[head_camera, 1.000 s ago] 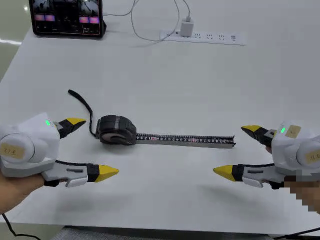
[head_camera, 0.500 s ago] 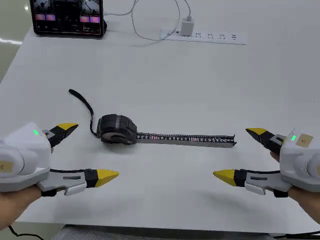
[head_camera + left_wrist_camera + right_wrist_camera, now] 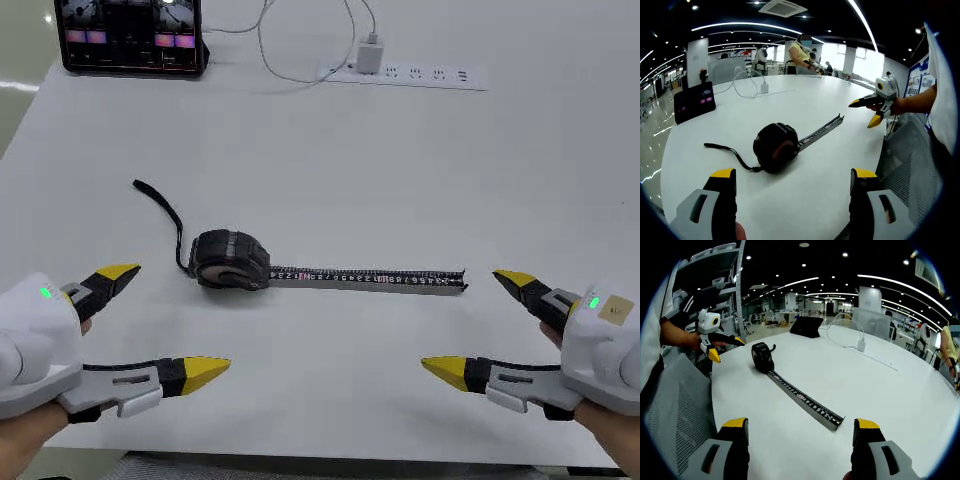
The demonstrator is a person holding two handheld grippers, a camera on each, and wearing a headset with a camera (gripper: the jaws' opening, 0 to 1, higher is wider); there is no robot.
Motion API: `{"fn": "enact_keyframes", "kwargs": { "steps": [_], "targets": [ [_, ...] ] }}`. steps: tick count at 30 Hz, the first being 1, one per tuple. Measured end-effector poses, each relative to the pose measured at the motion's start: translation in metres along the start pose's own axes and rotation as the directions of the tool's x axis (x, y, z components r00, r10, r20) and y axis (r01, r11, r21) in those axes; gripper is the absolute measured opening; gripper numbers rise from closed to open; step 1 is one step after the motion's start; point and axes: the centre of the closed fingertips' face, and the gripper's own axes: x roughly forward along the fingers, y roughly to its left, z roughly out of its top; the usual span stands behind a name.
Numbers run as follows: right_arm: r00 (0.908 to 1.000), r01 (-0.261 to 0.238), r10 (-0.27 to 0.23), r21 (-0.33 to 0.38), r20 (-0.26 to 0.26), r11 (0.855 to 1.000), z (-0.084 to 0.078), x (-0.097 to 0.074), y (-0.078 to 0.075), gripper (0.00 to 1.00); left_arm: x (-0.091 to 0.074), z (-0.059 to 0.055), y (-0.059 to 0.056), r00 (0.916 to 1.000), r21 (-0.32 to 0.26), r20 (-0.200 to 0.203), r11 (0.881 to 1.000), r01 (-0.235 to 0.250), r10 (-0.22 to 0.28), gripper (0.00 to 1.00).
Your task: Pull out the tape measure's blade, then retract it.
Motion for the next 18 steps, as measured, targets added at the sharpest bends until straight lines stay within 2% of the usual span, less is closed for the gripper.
{"fn": "enact_keyframes", "kwargs": {
  "steps": [6,18],
  "targets": [
    [0.9998,0.018,-0.018,0.01,0.009,1.0,-0.003,-0.002,0.005,0.86,-0.006,-0.009,-0.001,0.9999,-0.021,-0.005,1.0,-0.011,0.011,0.93],
    [0.9997,0.026,-0.026,0.018,0.003,0.999,-0.009,-0.002,0.007,0.86,-0.015,-0.017,-0.002,0.9997,-0.037,-0.015,0.999,-0.019,0.019,0.93]
  ]
}}
